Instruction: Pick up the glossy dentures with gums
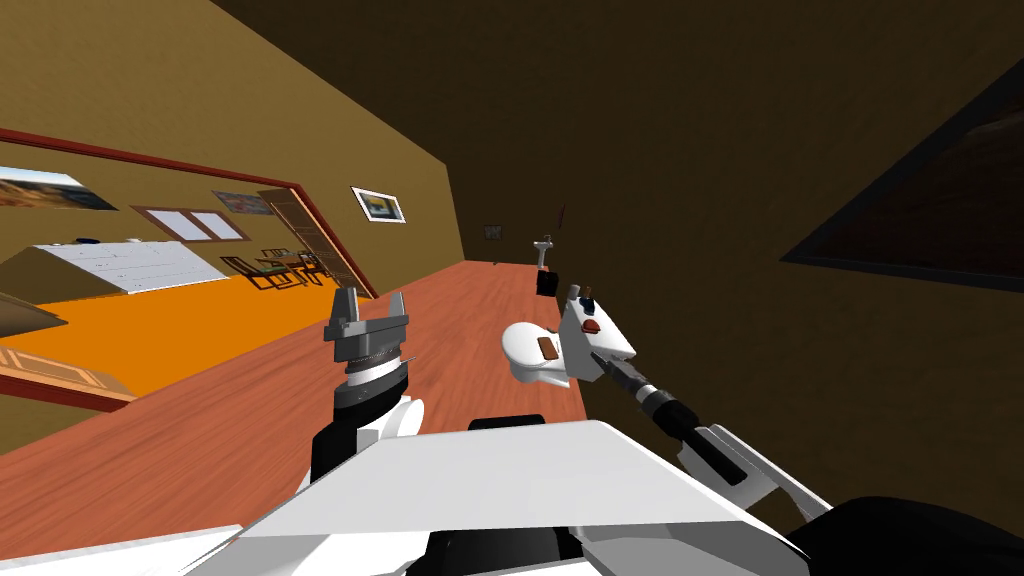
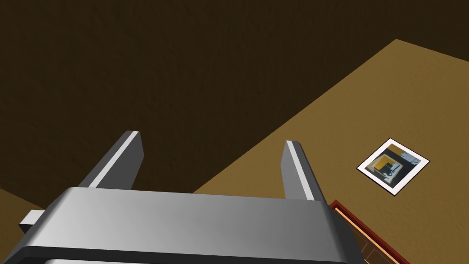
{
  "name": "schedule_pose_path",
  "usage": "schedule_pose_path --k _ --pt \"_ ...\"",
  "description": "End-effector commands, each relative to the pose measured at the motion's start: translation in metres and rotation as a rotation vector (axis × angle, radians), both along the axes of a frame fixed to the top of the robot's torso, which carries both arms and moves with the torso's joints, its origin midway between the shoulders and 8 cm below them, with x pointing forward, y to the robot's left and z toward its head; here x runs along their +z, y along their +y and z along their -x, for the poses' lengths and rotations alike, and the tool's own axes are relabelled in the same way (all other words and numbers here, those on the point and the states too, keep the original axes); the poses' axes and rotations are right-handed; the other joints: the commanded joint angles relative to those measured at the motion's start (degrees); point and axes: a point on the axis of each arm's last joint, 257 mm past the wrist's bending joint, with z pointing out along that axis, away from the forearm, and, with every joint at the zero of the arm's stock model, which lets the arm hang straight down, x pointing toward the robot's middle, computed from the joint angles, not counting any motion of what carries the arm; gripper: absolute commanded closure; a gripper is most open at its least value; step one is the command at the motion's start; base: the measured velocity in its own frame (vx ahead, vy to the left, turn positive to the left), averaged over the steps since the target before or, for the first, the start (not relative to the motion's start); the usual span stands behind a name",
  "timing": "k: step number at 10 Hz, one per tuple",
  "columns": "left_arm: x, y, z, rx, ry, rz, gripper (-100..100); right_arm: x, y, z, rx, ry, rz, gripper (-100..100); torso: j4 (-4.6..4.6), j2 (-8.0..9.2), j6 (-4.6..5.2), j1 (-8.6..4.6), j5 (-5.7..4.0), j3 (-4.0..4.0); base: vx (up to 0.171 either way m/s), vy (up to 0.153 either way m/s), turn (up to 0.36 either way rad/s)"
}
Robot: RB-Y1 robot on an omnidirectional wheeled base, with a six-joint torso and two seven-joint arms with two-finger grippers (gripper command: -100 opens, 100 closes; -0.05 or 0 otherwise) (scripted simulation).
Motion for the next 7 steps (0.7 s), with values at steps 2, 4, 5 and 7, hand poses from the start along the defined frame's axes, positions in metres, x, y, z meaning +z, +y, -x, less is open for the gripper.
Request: schedule_pose_path --k 2,4,5,7 --pt "0.000 0.000 0.000 0.000 0.000 0.000 0 -0.006 -0.031 0.008 0.012 0.057 0.145 -100 0.01 0.03 -0.01 -0.02 -0.01 0.02 0.027 0.026 0.023" --pt "0.000 0.000 0.000 0.000 0.000 0.000 0 -0.009 -0.050 0.014 0.024 0.095 0.240 -100 0.01 0.04 0.00 -0.03 -0.01 0.02 0.026 0.023 0.028" --pt "0.000 0.000 0.000 0.000 0.000 0.000 0 -0.012 -0.069 0.021 0.032 0.131 0.326 -100 0.01 0.04 -0.01 -0.03 0.00 0.02 0.043 0.043 0.061" --pt "0.000 0.000 0.000 0.000 0.000 0.000 0 -0.011 -0.088 0.027 0.051 0.170 0.422 -100 0.00 0.00 -0.01 0.03 -0.01 0.00 0.032 0.037 0.031"
